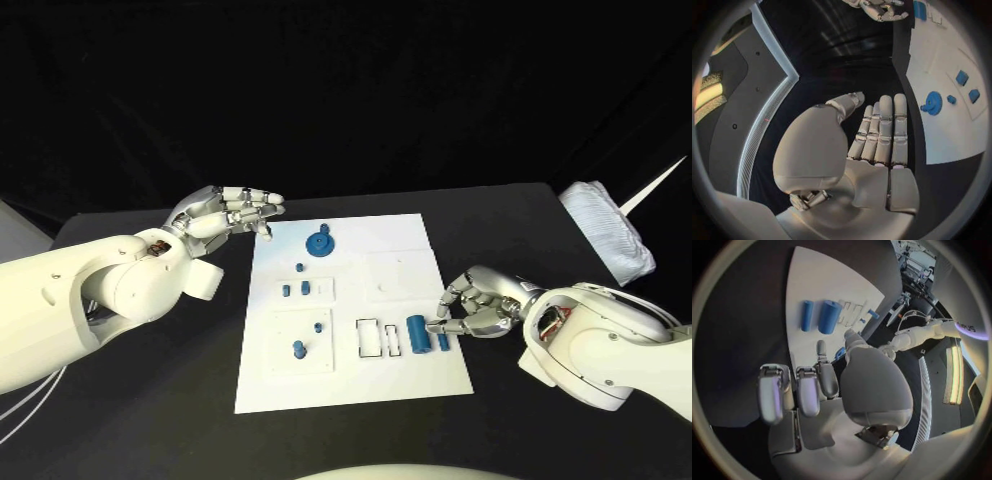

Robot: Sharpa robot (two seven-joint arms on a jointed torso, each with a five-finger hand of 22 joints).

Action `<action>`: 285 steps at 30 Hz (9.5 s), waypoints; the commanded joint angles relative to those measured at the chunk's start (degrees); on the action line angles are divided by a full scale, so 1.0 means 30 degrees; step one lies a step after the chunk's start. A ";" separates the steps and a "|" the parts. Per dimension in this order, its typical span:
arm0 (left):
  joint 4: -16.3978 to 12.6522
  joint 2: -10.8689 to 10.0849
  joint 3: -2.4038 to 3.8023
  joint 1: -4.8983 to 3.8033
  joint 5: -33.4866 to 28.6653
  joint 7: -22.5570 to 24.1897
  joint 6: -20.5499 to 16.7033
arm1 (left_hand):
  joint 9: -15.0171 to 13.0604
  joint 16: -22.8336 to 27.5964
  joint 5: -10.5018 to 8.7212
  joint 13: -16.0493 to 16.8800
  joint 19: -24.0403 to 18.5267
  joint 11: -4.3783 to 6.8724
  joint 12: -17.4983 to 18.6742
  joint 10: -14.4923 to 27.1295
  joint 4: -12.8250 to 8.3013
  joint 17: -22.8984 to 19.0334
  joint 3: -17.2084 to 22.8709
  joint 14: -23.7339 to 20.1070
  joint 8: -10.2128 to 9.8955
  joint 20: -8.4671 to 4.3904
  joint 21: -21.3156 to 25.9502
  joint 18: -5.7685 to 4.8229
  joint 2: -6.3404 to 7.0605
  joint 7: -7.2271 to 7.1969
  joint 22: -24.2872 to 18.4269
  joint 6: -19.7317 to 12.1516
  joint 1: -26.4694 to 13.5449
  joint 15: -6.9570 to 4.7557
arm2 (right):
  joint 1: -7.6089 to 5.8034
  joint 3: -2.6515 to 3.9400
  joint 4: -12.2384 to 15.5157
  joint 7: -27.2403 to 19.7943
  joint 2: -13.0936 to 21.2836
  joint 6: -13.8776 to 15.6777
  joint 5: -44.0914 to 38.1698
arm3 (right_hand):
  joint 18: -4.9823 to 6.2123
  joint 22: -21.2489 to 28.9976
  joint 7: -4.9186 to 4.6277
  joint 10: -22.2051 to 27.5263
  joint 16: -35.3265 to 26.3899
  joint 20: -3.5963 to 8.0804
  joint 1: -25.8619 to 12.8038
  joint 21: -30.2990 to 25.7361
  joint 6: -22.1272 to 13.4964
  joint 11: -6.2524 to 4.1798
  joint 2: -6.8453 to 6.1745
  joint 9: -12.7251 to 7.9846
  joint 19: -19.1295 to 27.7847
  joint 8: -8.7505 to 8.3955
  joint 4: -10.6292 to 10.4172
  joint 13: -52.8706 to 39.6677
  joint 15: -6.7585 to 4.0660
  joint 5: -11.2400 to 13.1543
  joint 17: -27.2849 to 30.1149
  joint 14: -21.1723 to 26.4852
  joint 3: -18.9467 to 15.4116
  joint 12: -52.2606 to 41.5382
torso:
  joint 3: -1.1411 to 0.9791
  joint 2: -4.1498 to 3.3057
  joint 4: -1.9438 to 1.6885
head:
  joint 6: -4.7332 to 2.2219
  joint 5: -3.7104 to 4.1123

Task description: Assemble the parts on the task board

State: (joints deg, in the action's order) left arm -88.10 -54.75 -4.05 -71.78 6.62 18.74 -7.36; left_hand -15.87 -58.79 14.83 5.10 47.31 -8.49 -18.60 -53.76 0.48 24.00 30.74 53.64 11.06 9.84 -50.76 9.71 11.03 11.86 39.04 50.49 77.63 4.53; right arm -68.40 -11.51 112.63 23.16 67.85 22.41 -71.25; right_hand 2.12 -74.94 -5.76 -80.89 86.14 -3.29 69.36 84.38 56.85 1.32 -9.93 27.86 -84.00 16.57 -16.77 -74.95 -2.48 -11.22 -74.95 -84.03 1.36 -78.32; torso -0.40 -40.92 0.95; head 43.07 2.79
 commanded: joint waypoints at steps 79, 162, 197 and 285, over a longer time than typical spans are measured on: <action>-0.0108 -0.0183 0.0010 0.0006 -0.0245 -0.0074 0.0341 | 0.0060 0.0108 0.0029 -0.0033 0.0206 -0.0041 -0.0164 0.0177 0.0101 -0.0046 -0.0172 -0.0119 0.0146 0.0042 0.0213 0.0274 -0.0182 -0.0017 -0.0111 0.0085 -0.0080 0.0003 | 0.0454 0.0153 -0.0629 0.2554 -0.3569 0.1352 0.2147 | -0.0564 -0.4738 0.0765 -0.0809 0.0574 0.0510 0.0609 0.1234 0.1161 -0.0692 0.2328 0.0120 -0.1794 0.1846 -0.0007 -0.1548 -0.0640 -0.2928 -0.3242 -0.1605 -0.2070 0.0026 | 0.0038 -0.0003 0.0001 | 0.0325 -0.0118; 0.0028 -0.0195 0.0006 0.0006 -0.0263 -0.0105 0.0269 | 0.0072 0.0108 0.0041 -0.0038 0.0226 -0.0040 -0.0178 0.0196 0.0109 -0.0054 -0.0173 -0.0119 0.0151 0.0040 0.0244 0.0276 -0.0196 -0.0017 -0.0134 0.0082 -0.0070 0.0002 | -0.0053 0.0156 -0.0187 0.0503 -0.1848 0.2114 0.0414 | -0.0443 -0.4567 0.0566 -0.0555 0.0343 0.0392 0.0520 0.0619 0.0179 -0.0514 0.2157 -0.0253 -0.1627 0.2770 0.0085 -0.1531 -0.0496 0.0415 -0.3098 -0.1560 -0.3422 0.1232 | 0.0018 0.0014 0.0013 | 0.0407 -0.0078; -0.0043 -0.0272 0.0001 0.0026 -0.0265 -0.0034 0.0317 | 0.0072 0.0108 0.0041 -0.0038 0.0226 -0.0040 -0.0178 0.0196 0.0109 -0.0054 -0.0173 -0.0119 0.0151 0.0040 0.0244 0.0276 -0.0196 -0.0017 -0.0134 0.0082 -0.0070 0.0002 | 0.1879 -0.0098 -0.1281 0.2250 -0.0919 0.0626 -0.4215 | -0.0464 -0.4620 0.0415 -0.0440 0.0344 0.0259 0.2599 0.0705 0.0070 -0.0382 0.2120 -0.0648 -0.1658 0.2410 0.0091 -0.1491 -0.0370 -0.0347 -0.3172 -0.1565 -0.3783 0.1505 | 0.0031 -0.0015 -0.0029 | 0.0385 0.0266; -0.0191 -0.0384 0.0003 0.0019 -0.0312 -0.0219 0.0297 | 0.0158 0.0097 0.0060 -0.0059 0.0374 -0.0046 -0.0339 0.0236 0.0238 -0.0111 -0.0219 -0.0102 0.0220 0.0034 0.0430 0.0268 -0.0293 -0.0003 -0.0269 0.0123 -0.0110 0.0008 | 0.1999 -0.0032 -0.0937 0.2897 -0.4113 0.3641 0.0236 | -0.0708 -0.5021 0.1045 -0.1732 0.0972 0.0701 -0.0323 0.1872 0.1449 -0.0948 -0.0717 -0.0788 -0.1999 0.3056 0.0236 -0.3037 -0.0839 -0.2344 -0.4455 -0.1866 0.8141 -0.0248 | 0.0015 -0.0009 -0.0010 | 0.0603 -0.0017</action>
State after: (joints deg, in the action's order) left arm -88.50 -55.94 -4.07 -71.69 6.05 17.89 -7.20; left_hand -15.44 -58.79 14.83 4.97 48.03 -8.70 -19.27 -53.55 1.04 23.73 30.18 53.64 11.55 9.93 -49.86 9.71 10.81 11.86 38.33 50.49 77.40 4.53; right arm -62.49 -11.61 109.60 32.18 55.56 32.76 -69.57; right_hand 0.37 -74.94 -2.93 -83.75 88.68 -1.65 68.67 89.80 60.93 -1.34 -12.45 25.40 -84.01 25.66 -16.15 -74.92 -4.52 -18.49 -74.95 -84.03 25.86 -78.75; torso -0.35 -40.99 0.89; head 44.86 2.82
